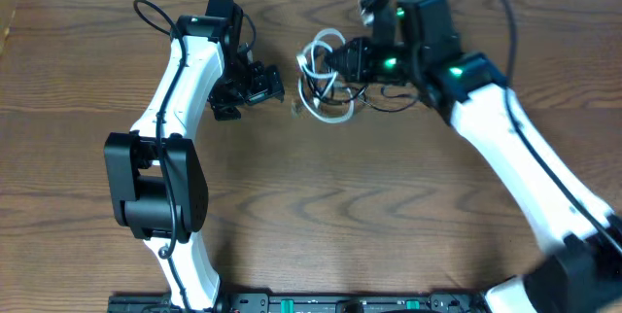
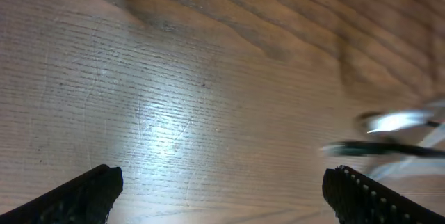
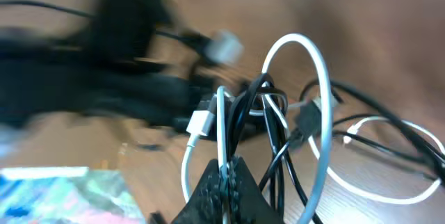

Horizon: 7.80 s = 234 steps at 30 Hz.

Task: Untangle cables
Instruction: 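Lift and pull the bundle rightward with the right gripper, loosening loops, then grasp the white cable with the left gripper near the right gripper, then pull the white cable leftward with the left gripper, right holding black cable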

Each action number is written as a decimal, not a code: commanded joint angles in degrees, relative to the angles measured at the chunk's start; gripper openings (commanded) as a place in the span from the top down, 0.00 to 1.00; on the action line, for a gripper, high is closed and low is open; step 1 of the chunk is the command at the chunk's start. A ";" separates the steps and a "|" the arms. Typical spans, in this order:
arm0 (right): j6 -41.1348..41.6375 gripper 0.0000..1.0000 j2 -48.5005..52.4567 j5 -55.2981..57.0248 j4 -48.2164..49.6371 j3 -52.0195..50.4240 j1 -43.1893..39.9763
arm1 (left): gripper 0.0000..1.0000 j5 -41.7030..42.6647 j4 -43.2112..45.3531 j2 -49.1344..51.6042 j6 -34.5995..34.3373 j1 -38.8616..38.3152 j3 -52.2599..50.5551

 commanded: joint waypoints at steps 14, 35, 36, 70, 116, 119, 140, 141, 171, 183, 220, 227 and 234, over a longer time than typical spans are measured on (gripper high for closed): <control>11.47 0.99 -4.68 12.50 -9.79 0.44 0.22 | 0.02 -0.57 -0.35 0.81 -0.04 -0.07 -0.28; 8.09 0.94 -4.87 7.74 -10.27 0.44 -2.51 | 0.02 -0.57 -0.35 0.81 -0.04 -0.07 -0.28; 6.19 0.95 -4.87 8.83 -10.47 0.44 -2.49 | 0.02 -0.57 -0.35 0.81 -0.04 -0.07 -0.28; 1.36 0.01 -1.64 19.34 -21.22 0.15 4.57 | 0.02 7.17 0.09 0.92 -5.88 -6.60 -2.60; 1.36 0.01 -1.64 21.00 -29.59 0.15 -0.48 | 0.93 -9.22 18.67 -2.19 -5.64 -21.42 -6.10; 1.36 0.01 -1.64 21.00 -29.55 0.15 -0.48 | 0.92 -4.98 18.88 -7.08 -5.99 -21.42 -5.57; 1.38 0.01 -1.64 21.99 -29.79 0.15 -0.42 | 0.93 -3.50 31.50 -47.39 -12.07 -21.42 -5.51; 1.38 0.01 -1.64 24.35 -30.53 0.15 -0.42 | 0.93 -3.52 31.45 -48.19 -12.07 -21.42 -5.51; -31.19 0.01 -1.62 14.99 -33.42 -7.17 0.81 | 0.93 -27.54 18.47 -48.85 -24.09 -21.42 -5.53; -29.79 0.01 -1.66 3.80 -32.46 -4.96 0.22 | 0.93 -27.54 17.88 -44.74 -24.50 -21.42 -5.53; -7.96 0.69 -1.55 16.04 -14.67 -18.97 17.75 | 0.92 -27.56 15.17 -46.03 -34.12 -10.99 -5.53; -7.54 0.99 -2.36 15.85 -19.85 -15.15 15.26 | 0.93 -39.36 6.80 -45.90 -34.16 -10.99 -5.53; -11.02 0.99 -7.08 18.56 -30.99 -3.63 6.01 | 0.93 -52.78 -1.90 -45.92 -34.62 -10.05 -5.53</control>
